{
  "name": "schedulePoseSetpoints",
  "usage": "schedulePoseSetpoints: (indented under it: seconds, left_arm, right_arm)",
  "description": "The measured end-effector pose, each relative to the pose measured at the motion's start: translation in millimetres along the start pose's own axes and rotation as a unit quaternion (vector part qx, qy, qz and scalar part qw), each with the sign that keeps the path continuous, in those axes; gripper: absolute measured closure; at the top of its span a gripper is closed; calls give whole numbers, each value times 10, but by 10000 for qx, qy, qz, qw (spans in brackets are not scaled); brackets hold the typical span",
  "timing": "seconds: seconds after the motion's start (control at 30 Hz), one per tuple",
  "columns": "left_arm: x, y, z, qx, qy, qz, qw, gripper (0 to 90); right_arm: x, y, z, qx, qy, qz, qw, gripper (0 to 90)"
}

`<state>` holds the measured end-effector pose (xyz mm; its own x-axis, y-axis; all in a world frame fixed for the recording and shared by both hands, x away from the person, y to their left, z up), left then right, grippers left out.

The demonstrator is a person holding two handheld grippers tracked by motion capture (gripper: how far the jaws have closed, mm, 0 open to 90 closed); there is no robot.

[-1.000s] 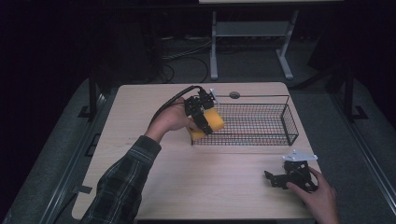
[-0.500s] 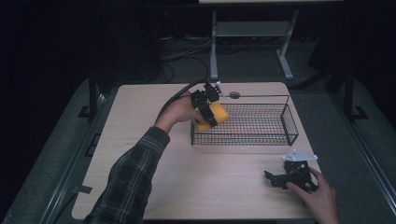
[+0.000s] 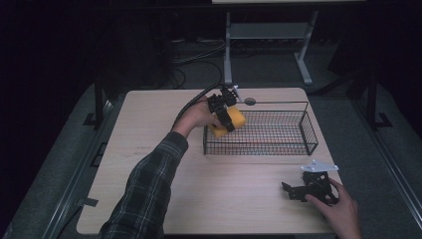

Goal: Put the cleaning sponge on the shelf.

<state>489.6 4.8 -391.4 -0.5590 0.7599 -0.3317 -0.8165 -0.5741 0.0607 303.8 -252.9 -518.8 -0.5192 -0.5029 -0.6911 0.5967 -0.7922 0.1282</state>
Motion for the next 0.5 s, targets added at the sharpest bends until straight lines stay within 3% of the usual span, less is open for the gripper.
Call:
schedulePoseSetpoints:
  seconds: [0.5]
  left_arm:
    - [6, -54, -258, -42, -104, 71, 9999, 227]
  right_arm:
    - [0, 2, -2, 8, 4, 8, 10000, 11]
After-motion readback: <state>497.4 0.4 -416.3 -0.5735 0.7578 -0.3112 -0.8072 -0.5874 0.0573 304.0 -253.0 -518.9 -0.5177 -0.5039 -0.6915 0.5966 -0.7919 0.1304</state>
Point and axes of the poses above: each handheld gripper's, and its own axes: z roughly backward along the jaws, x roughly out of its underside, y roughly to its right, the point moved 5 cm from there along -z, roughly forward along the jaws, and after that the axes turned 13 degrees about z, right-handed, at the moved point
